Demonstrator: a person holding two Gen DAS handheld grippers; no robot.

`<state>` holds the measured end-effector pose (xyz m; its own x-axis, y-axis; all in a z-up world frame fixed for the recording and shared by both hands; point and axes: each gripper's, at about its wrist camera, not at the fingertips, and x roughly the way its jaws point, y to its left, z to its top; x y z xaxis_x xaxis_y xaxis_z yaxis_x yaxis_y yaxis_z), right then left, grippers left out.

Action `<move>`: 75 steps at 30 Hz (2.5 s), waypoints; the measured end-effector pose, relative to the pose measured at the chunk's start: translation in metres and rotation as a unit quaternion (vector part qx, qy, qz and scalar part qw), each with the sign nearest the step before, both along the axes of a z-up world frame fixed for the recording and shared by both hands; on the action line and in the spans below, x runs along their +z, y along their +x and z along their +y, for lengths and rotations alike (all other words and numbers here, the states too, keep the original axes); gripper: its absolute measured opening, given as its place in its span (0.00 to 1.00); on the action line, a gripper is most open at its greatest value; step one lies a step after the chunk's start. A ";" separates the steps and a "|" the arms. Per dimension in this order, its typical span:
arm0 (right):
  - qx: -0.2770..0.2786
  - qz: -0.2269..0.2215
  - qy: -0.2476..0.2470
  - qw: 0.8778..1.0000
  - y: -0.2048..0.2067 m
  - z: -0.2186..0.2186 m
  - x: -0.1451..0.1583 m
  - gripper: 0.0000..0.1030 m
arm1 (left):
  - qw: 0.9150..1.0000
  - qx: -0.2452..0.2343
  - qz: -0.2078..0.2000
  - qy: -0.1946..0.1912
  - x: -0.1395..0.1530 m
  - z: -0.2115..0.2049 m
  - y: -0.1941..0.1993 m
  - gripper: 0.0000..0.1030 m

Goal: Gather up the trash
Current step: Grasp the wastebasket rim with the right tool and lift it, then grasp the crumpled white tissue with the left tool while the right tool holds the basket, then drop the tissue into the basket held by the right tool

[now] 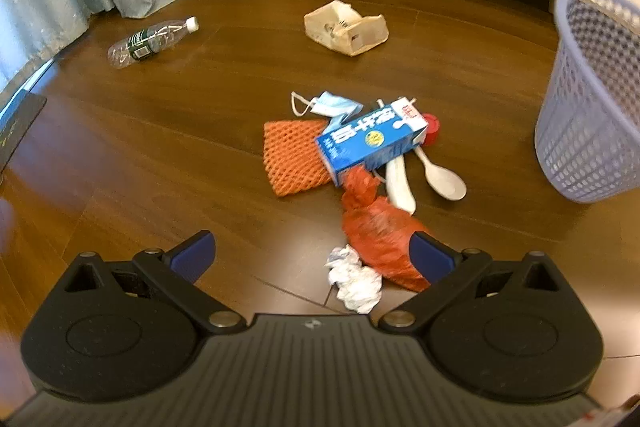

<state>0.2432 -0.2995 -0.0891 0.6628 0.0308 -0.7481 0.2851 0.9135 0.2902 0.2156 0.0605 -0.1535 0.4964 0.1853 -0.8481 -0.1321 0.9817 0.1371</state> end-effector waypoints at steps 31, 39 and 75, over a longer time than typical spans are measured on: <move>-0.030 -0.035 -0.243 0.969 -0.028 0.078 0.021 0.08 | 0.992 -0.118 0.037 -0.031 -0.109 -0.001 -0.003 0.72; -0.020 -0.036 -0.244 0.969 -0.026 0.074 0.020 0.08 | 0.990 -0.121 0.051 -0.047 -0.129 0.002 0.006 0.52; -0.028 -0.017 -0.223 0.974 -0.022 0.065 0.011 0.08 | 0.969 -0.212 -0.071 -0.109 -0.018 -0.029 0.009 0.26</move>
<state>0.2216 -0.2345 -0.0777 0.6782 -0.3289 -0.6572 0.3350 0.9343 -0.1218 0.2244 0.0316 -0.1714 0.6031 -0.2365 -0.7618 0.2868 0.9555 -0.0696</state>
